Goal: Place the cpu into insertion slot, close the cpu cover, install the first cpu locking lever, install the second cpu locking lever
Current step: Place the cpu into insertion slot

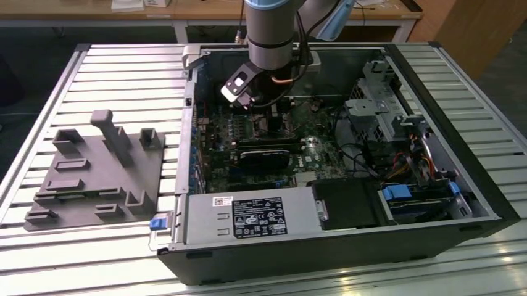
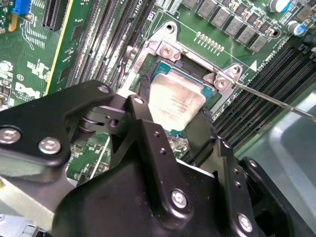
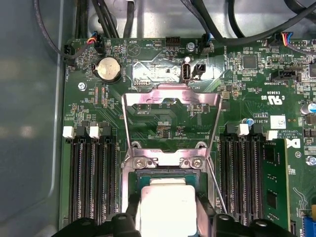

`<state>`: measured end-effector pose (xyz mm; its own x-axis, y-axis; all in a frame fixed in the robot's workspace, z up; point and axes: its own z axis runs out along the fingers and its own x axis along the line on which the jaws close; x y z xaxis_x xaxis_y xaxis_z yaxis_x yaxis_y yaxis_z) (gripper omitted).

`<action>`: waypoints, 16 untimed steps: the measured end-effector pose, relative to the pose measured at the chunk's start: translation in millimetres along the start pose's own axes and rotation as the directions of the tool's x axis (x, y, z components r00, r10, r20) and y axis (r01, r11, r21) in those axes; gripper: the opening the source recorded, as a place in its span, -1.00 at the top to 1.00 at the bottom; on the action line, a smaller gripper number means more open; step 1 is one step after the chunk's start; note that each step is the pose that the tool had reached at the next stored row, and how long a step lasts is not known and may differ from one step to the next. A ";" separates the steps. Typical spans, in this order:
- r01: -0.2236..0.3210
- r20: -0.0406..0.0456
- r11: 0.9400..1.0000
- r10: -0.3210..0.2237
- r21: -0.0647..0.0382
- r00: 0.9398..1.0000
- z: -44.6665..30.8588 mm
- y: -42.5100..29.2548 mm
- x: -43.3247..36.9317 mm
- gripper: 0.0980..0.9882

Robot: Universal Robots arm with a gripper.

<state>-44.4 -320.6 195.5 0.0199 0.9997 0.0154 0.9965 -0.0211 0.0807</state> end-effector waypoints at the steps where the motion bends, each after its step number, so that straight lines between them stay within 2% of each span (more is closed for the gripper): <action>1: 0.000 0.000 1.000 0.000 0.000 1.000 -0.1 0.0 0.0 0.02; 12: -0.001 0.000 1.000 0.001 0.000 1.000 -2.7 0.3 0.1 0.04; 16: -0.017 0.001 1.000 0.017 0.000 1.000 -2.6 0.3 0.0 0.04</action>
<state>-44.4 -320.6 198.2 0.0369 0.9992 0.0155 0.9960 -0.0381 0.0808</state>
